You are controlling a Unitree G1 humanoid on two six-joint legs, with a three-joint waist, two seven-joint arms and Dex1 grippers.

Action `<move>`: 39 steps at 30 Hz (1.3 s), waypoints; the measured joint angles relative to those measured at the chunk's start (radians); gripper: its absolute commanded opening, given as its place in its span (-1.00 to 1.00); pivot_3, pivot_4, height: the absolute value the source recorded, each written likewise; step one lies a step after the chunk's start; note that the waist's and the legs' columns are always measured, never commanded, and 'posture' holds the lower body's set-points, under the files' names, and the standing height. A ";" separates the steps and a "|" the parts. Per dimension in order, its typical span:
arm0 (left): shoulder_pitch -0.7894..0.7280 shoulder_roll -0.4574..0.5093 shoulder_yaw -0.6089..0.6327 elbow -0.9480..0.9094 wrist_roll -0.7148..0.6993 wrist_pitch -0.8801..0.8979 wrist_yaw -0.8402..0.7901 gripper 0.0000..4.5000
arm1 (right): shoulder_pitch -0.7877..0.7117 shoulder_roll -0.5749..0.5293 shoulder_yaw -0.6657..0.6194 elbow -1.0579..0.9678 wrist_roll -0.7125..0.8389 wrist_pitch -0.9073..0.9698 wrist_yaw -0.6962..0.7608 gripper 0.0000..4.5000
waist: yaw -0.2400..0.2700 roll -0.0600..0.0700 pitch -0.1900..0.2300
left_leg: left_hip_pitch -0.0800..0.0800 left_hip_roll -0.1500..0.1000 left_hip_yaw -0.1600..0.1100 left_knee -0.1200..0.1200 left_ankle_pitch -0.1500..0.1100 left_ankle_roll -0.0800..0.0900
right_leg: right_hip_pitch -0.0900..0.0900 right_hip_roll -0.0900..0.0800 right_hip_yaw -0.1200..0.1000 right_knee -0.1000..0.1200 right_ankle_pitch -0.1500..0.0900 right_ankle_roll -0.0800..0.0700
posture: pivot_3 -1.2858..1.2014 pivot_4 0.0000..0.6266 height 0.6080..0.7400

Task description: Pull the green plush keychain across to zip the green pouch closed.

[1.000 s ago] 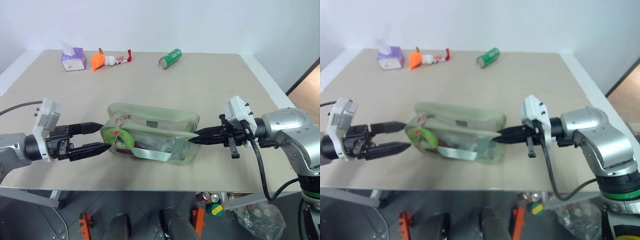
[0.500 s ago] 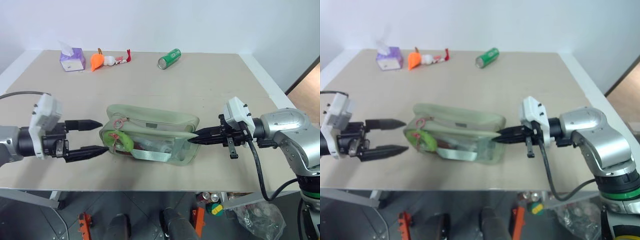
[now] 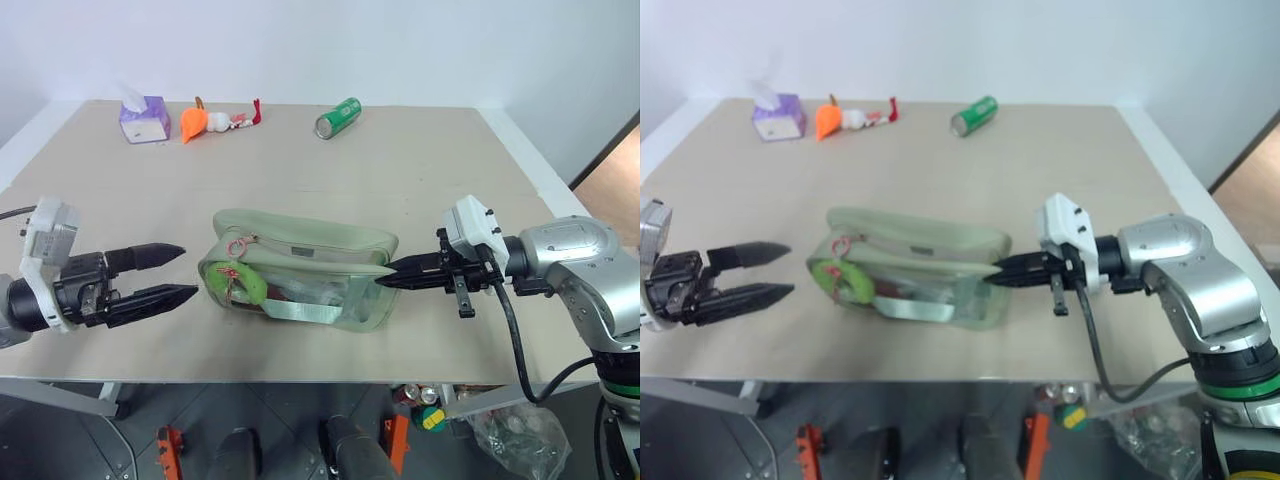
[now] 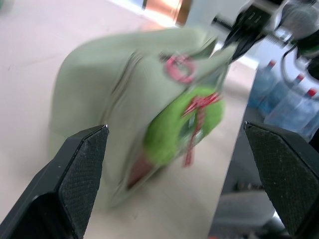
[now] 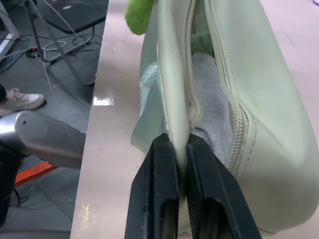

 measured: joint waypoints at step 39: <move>0.011 -0.080 -0.155 0.093 0.079 -0.048 -0.029 1.00 | 0.003 0.002 0.001 -0.006 0.000 0.014 -0.018 -0.99 | 0.000 -0.001 0.000 | 0.004 0.000 0.003 -0.002 0.000 0.000 | 0.002 0.000 0.003 0.000 0.000 0.000 | 0.03 -0.52 1.00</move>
